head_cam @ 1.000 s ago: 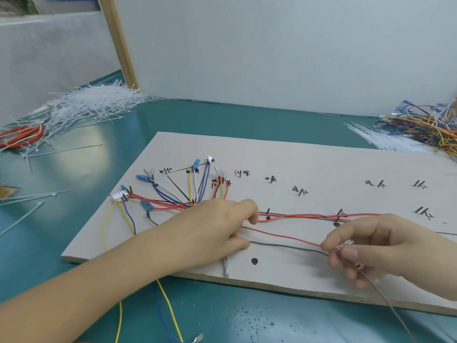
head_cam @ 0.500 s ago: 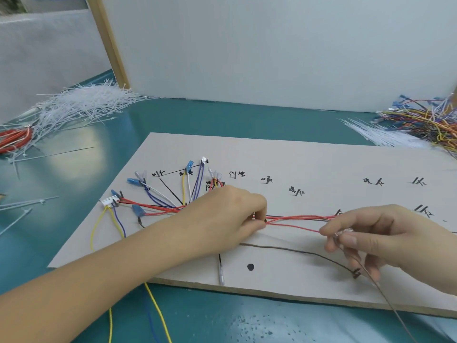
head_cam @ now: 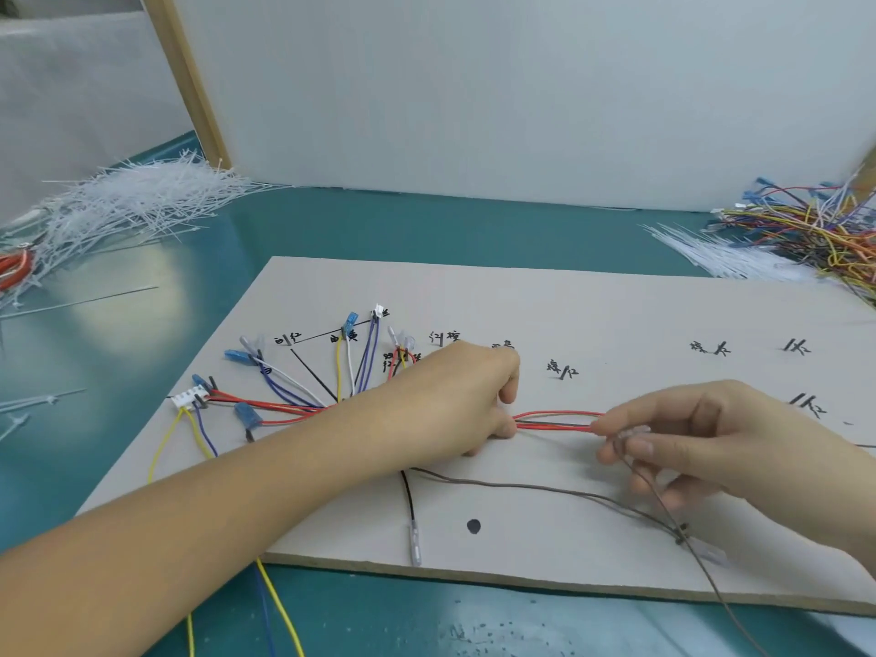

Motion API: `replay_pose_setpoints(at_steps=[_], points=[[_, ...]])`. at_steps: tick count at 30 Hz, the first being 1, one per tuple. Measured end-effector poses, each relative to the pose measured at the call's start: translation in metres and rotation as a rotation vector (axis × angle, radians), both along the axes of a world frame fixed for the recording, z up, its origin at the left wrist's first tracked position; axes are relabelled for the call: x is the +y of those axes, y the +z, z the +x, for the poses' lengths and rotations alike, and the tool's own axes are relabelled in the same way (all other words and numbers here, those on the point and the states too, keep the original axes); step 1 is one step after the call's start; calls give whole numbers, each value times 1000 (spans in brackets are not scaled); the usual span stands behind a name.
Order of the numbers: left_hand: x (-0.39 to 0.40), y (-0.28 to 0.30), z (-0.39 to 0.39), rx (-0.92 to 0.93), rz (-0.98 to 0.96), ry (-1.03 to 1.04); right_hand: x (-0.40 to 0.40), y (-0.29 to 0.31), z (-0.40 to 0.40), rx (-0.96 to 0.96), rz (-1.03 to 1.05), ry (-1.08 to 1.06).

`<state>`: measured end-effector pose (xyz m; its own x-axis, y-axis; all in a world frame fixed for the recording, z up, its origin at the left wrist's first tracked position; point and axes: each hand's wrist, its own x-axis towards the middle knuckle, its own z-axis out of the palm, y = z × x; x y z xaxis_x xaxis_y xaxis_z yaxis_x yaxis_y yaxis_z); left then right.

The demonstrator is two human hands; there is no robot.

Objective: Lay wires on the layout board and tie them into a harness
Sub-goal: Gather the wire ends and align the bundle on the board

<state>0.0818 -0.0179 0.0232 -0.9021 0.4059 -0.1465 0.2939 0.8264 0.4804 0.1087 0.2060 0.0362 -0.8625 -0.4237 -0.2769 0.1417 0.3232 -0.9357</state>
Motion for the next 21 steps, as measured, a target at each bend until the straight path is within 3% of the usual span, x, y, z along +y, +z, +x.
replay_pose_setpoints(at_steps=[4, 9, 13, 21], points=[[8, 6, -8, 25, -123, -71, -5, 4, -19, 232, 188, -131], [10, 6, -16, -42, -135, -59, -18, -1, -55, 477, 525, -111], [7, 5, -17, -109, -53, -38, -26, -6, -72, 455, 651, -68], [5, 6, -20, -126, -12, -80, -32, -4, -82, 328, 697, -38]])
